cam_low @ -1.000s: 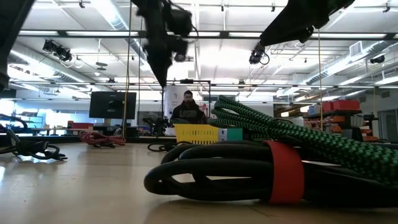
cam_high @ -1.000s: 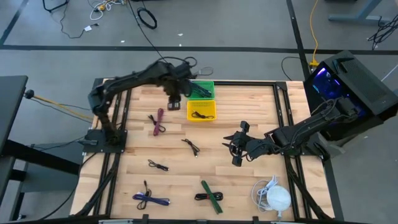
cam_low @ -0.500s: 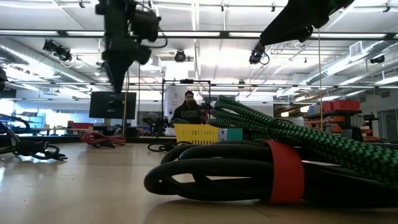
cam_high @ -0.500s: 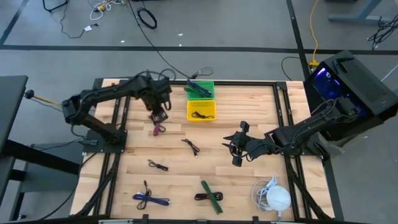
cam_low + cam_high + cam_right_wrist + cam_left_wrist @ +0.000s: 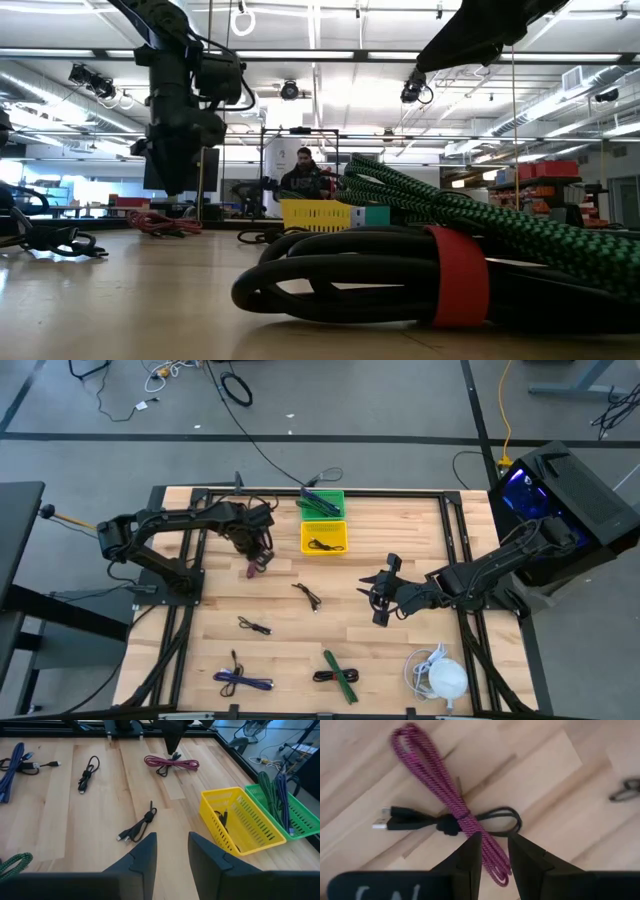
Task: Pick & Place USB Port
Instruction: Put the left pink patterned charger cable into the green basket
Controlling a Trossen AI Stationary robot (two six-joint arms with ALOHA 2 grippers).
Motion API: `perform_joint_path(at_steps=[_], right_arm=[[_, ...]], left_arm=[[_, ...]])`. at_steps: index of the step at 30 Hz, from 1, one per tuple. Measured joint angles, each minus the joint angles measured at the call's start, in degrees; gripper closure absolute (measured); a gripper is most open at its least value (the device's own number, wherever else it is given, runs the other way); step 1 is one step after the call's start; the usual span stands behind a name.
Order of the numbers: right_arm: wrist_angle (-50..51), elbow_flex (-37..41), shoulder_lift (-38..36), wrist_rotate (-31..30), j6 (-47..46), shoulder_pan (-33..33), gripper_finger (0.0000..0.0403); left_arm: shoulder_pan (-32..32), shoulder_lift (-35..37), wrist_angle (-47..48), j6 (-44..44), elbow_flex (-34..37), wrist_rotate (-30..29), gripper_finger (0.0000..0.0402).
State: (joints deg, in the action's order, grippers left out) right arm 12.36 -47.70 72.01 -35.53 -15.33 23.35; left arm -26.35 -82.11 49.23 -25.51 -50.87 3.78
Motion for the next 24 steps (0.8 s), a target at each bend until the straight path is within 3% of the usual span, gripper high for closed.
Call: perform_joint_path(at_steps=[5,16,24], right_arm=[[0.0,0.0,0.0,0.24,0.0,0.0,0.0292],[-0.05,0.03,0.0,0.46,0.61,0.0,0.0292],[-5.5,3.98,0.0,0.48,2.65,0.0,0.0292]], left_arm=[[0.0,0.0,-0.61,-3.06,0.04,-3.67,0.0305],[0.52,-2.45,-3.14,-3.48,2.05,-4.03,0.0305],[0.83,-6.44,-6.36,-2.02,4.39,-3.75,0.0305]])
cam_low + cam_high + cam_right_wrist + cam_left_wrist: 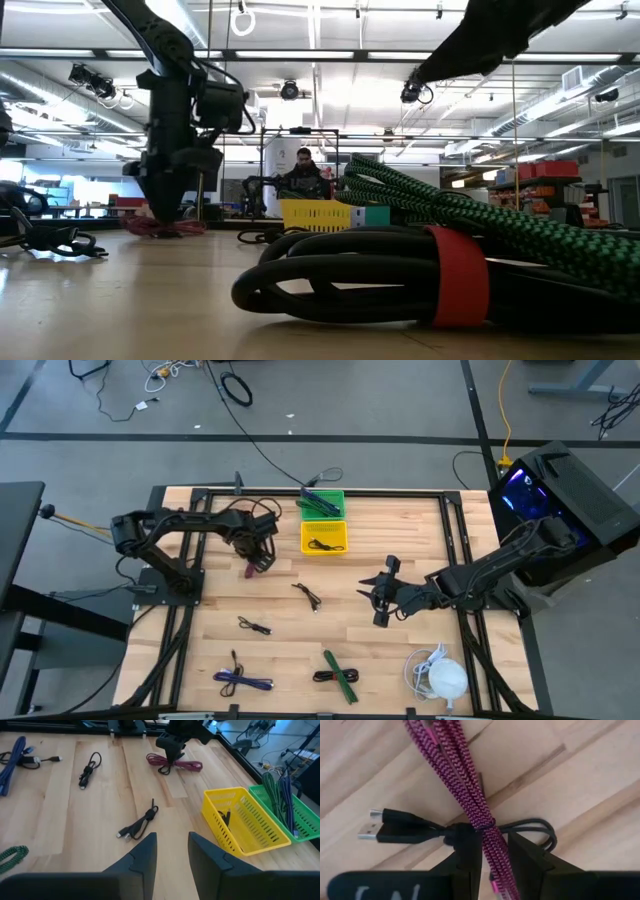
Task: Pick & Place USB Port
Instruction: Put the left pink patterned charger cable into the green basket
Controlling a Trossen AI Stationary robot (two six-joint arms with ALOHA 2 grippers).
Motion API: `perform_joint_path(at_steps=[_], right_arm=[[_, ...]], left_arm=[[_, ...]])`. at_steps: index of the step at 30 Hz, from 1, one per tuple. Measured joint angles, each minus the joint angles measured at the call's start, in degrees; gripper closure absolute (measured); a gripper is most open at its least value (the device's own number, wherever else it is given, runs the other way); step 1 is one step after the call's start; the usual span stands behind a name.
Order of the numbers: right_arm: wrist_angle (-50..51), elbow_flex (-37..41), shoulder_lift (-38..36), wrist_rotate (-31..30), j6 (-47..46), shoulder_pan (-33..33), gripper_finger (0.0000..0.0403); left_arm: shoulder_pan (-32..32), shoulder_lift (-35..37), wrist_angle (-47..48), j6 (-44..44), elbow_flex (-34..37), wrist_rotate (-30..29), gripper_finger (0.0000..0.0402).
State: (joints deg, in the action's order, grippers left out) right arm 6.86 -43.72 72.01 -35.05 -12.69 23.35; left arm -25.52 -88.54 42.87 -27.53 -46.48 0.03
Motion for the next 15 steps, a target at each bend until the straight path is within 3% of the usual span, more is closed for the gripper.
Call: perform_joint_path(at_steps=[15], right_arm=[[-1.67,0.45,0.0,0.0,0.37,0.0,0.0292]], left_arm=[[0.39,-0.01,-4.42,-0.33,0.0,2.74,0.0302]])
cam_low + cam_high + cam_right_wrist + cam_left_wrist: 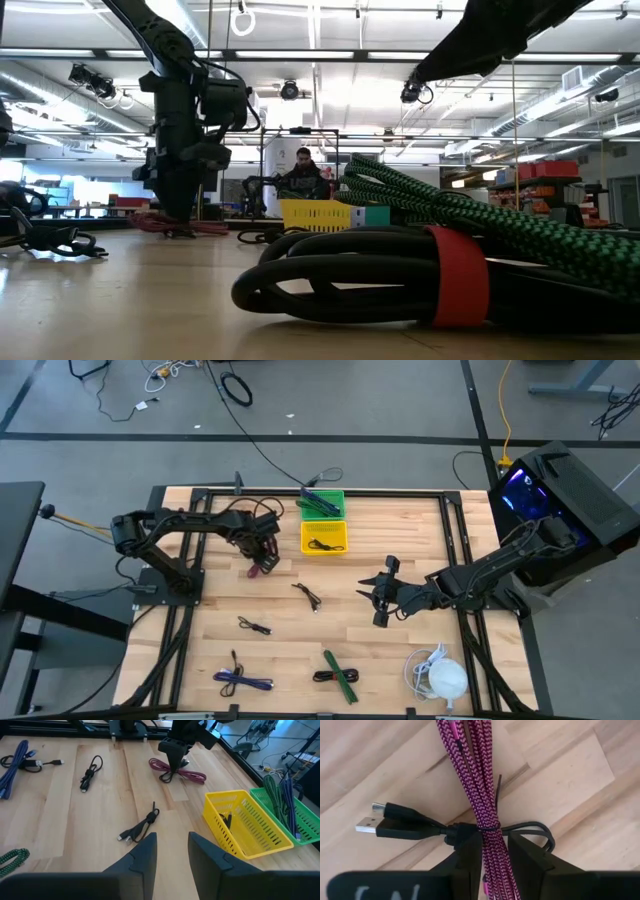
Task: Pick & Place USB Port
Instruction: Put the left pink patterned charger cable into the green basket
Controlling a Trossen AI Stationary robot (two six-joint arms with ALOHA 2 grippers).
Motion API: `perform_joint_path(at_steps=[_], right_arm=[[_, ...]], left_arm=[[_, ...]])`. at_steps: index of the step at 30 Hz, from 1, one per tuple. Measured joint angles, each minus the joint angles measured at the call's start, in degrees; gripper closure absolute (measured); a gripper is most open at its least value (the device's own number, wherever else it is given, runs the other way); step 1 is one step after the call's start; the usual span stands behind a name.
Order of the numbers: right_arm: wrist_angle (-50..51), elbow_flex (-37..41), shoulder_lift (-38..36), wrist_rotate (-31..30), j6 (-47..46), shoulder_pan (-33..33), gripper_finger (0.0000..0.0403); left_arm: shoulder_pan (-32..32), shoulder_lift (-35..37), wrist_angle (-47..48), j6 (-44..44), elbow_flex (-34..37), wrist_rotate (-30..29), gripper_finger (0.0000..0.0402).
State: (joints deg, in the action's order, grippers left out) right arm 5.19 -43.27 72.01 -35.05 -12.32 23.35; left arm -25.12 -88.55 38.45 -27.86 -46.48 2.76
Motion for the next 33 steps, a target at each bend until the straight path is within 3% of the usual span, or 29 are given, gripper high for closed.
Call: perform_joint_path(at_steps=[7,11,15,20,25,33], right_arm=[[-0.02,0.0,0.0,-0.02,0.15,0.0,0.0292],[-0.02,0.0,0.0,-0.02,0.13,0.0,0.0292],[-0.02,0.0,0.0,0.0,0.11,0.0,0.0292],[-0.03,0.02,0.0,0.0,0.09,0.0,0.0292],[-0.04,0.02,0.0,0.07,-0.07,0.0,0.0292],[-0.03,0.03,0.0,0.04,-0.05,0.0,0.0292]], left_arm=[[0.0,0.0,0.44,1.38,0.0,1.88,0.0243],[0.0,0.0,0.46,0.46,0.0,-2.15,0.0204],[-0.05,0.0,0.47,-0.09,0.0,-3.65,0.02],[0.0,0.0,0.81,-1.51,0.0,-4.44,0.0256],[0.0,0.01,1.02,-1.32,0.0,-3.77,0.0373],[0.34,0.4,1.08,-0.04,-0.07,-3.01,0.0393]])
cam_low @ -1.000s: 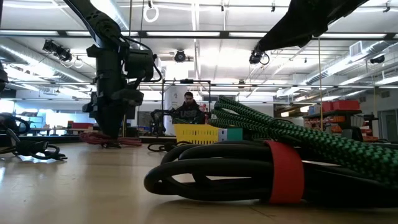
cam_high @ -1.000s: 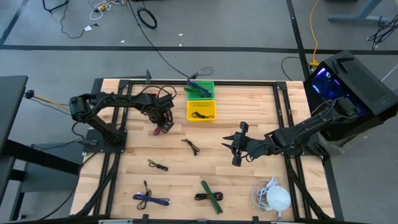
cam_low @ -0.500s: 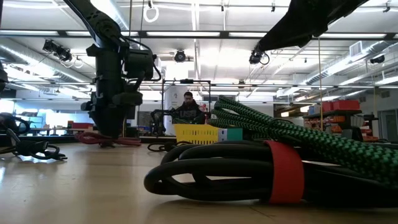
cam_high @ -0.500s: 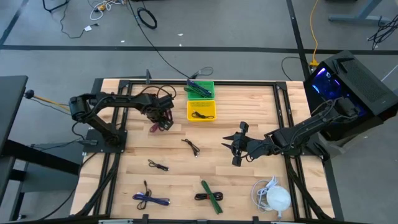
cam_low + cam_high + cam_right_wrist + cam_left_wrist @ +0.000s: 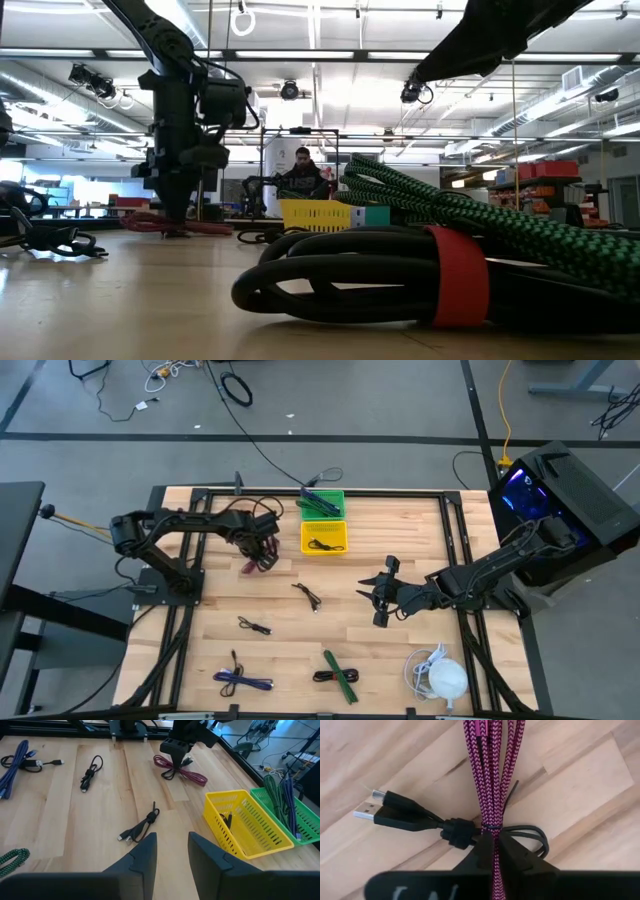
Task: Pick & Place USB Port
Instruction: Put the left pink patterned charger cable into the green basket
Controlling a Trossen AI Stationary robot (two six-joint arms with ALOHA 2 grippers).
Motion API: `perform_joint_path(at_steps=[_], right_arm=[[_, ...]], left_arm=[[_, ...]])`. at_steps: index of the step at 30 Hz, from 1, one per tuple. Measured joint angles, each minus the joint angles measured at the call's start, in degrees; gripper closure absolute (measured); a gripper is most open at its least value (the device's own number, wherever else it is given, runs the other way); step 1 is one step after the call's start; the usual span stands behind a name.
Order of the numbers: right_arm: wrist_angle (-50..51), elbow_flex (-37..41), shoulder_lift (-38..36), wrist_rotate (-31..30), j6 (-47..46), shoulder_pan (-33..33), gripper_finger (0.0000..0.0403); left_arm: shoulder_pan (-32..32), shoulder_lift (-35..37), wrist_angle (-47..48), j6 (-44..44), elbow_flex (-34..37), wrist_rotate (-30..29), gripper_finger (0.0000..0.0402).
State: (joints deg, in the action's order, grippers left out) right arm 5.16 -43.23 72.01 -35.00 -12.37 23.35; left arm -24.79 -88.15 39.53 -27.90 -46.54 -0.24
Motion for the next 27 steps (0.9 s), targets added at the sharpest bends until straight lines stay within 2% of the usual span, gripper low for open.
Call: perform_joint_path(at_steps=[7,11,14,17,20,24,27], right_arm=[[0.0,0.01,0.0,-0.04,0.03,0.0,0.0292],[-0.01,0.01,0.0,-0.09,0.03,-0.02,0.0292],[-0.2,0.01,0.0,-0.11,0.21,-0.07,0.0292],[-0.41,0.01,0.0,-0.11,0.56,-0.07,0.0292],[-1.01,0.01,0.0,-0.11,0.85,-0.07,0.0292],[-1.84,0.01,0.0,-0.11,1.07,-0.07,0.0292],[-2.64,0.01,0.0,-0.13,1.68,-0.12,0.0292]], left_arm=[[0.11,2.22,3.94,1.95,-3.36,-0.32,0.0393],[1.25,2.92,9.7,4.78,-9.78,-4.2,0.0394],[2.54,2.87,15.12,10.23,-16.32,-8.47,0.0394],[3.89,2.76,16.77,20.52,-22.42,-13.3,0.0394],[4.73,2.76,16.63,36.35,-26.7,-19.28,0.0394],[4.08,1.82,12.86,54.32,-27.78,-30.6,0.0394],[1.82,-0.84,11.24,63.54,-27.78,-35.3,0.0394]])
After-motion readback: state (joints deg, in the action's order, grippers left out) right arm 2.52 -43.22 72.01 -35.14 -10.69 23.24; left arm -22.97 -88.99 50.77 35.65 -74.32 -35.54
